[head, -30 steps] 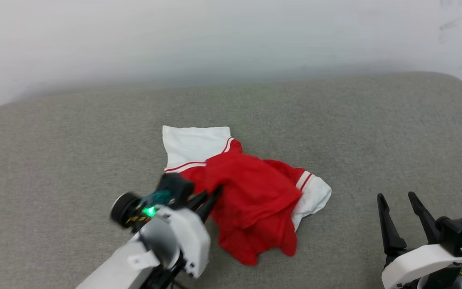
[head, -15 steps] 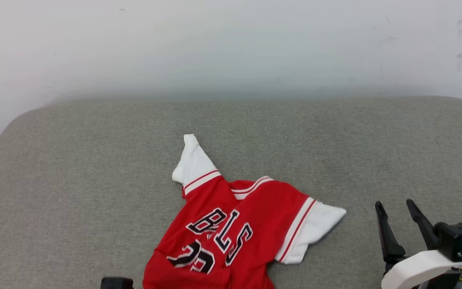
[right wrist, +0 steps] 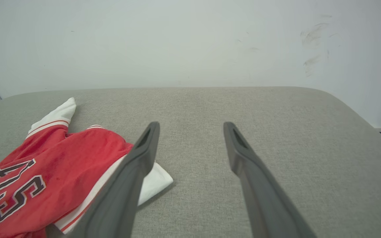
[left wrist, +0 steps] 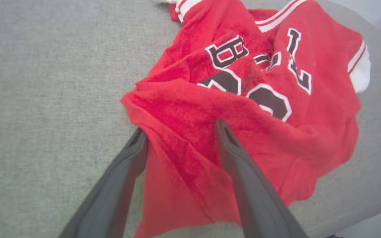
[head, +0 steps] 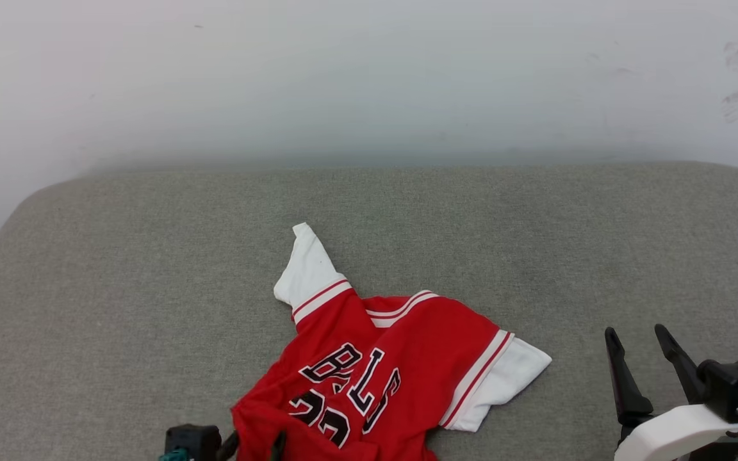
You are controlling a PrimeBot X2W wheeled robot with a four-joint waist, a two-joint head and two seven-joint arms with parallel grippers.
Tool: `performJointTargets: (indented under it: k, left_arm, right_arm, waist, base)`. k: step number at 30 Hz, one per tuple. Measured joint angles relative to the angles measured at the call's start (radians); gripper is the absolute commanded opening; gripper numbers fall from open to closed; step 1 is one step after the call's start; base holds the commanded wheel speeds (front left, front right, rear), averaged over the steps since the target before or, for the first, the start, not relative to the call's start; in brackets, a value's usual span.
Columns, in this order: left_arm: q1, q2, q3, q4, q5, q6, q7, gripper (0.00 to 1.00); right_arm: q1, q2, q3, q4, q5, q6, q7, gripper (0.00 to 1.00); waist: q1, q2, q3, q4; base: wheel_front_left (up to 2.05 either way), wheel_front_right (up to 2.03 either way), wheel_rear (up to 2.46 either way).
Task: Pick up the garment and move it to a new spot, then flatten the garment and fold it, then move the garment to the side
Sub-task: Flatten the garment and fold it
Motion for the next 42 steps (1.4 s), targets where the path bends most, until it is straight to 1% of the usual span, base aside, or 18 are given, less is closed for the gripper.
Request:
performJointTargets:
  k: [3, 8, 10, 16, 19, 22, 28, 29, 32, 36, 42]
  left_arm:
    - [-0.025, 0.003, 0.009, -0.017, 0.043, 0.007, -0.070, 1.00]
    - [-0.070, 0.014, 0.036, -0.054, 0.107, 0.029, -0.147, 1.00]
    - [-0.088, 0.016, 0.053, -0.076, 0.126, 0.038, -0.162, 1.00]
    - [-0.119, 0.018, 0.089, -0.108, 0.168, 0.045, -0.180, 1.00]
    - [-0.122, 0.012, 0.098, -0.118, 0.182, 0.046, -0.182, 1.00]
    - [-0.131, 0.001, 0.107, -0.125, 0.194, 0.052, -0.183, 1.00]
    - [-0.143, -0.032, 0.136, -0.142, 0.213, 0.050, -0.183, 1.00]
    - [-0.149, -0.040, 0.146, -0.148, 0.219, 0.049, -0.184, 1.00]
    - [-0.165, -0.065, 0.174, -0.159, 0.237, 0.038, -0.185, 1.00]
    - [-0.177, -0.098, 0.204, -0.164, 0.267, 0.012, -0.186, 1.00]
    - [-0.194, -0.138, 0.246, -0.156, 0.310, -0.029, -0.186, 1.00]
  right_arm:
    - [0.002, 0.000, -0.003, -0.001, 0.000, 0.000, 0.003, 1.00]
    - [0.007, 0.000, -0.012, -0.004, 0.000, 0.000, 0.007, 1.00]
    - [0.010, 0.000, -0.017, -0.006, 0.000, 0.000, 0.010, 1.00]
    - [0.011, 0.000, -0.031, -0.008, -0.005, 0.000, 0.024, 1.00]
    - [0.012, 0.000, -0.038, 0.001, -0.004, 0.000, 0.060, 1.00]
    - [0.016, 0.000, -0.034, 0.022, 0.027, 0.000, 0.151, 1.00]
    - [0.012, -0.002, -0.007, 0.041, 0.070, 0.000, 0.433, 1.00]
    - [0.001, -0.007, 0.001, 0.040, 0.080, 0.000, 0.482, 1.00]
    - [-0.040, -0.033, 0.024, 0.032, 0.098, 0.000, 0.579, 1.00]
    - [-0.107, -0.069, 0.049, 0.048, 0.102, 0.000, 0.667, 1.00]
    - [-0.189, -0.105, 0.065, 0.132, 0.104, 0.000, 0.714, 1.00]
  waist:
    - [0.0001, 0.0000, -0.005, -0.003]
    - [0.0001, 0.0000, -0.013, -0.011]
    - [0.0001, 0.0000, -0.014, -0.012]
    - [0.0000, 0.0000, -0.013, -0.013]
    - [0.0001, 0.0000, -0.009, -0.010]
    - [0.0000, 0.0000, -0.002, 0.000]
    - [0.0001, 0.0000, 0.020, 0.042]
    - [0.0000, 0.0000, 0.028, 0.050]
    - [0.0001, 0.0000, 0.054, 0.075]
    - [0.0001, 0.0000, 0.089, 0.112]
    - [0.0002, 0.0000, 0.138, 0.157]
  base:
    - [0.00, 0.00, 0.00]
    - [0.00, 0.00, 0.00]
    - [0.00, 0.00, 0.00]
    - [0.00, 0.00, 0.00]
    - [0.00, 0.00, 0.00]
    - [0.00, 0.00, 0.00]
    - [0.00, 0.00, 0.00]
    - [0.00, 0.00, 0.00]
    - [0.00, 0.00, 0.00]
    - [0.00, 0.00, 0.00]
    - [0.00, 0.00, 0.00]
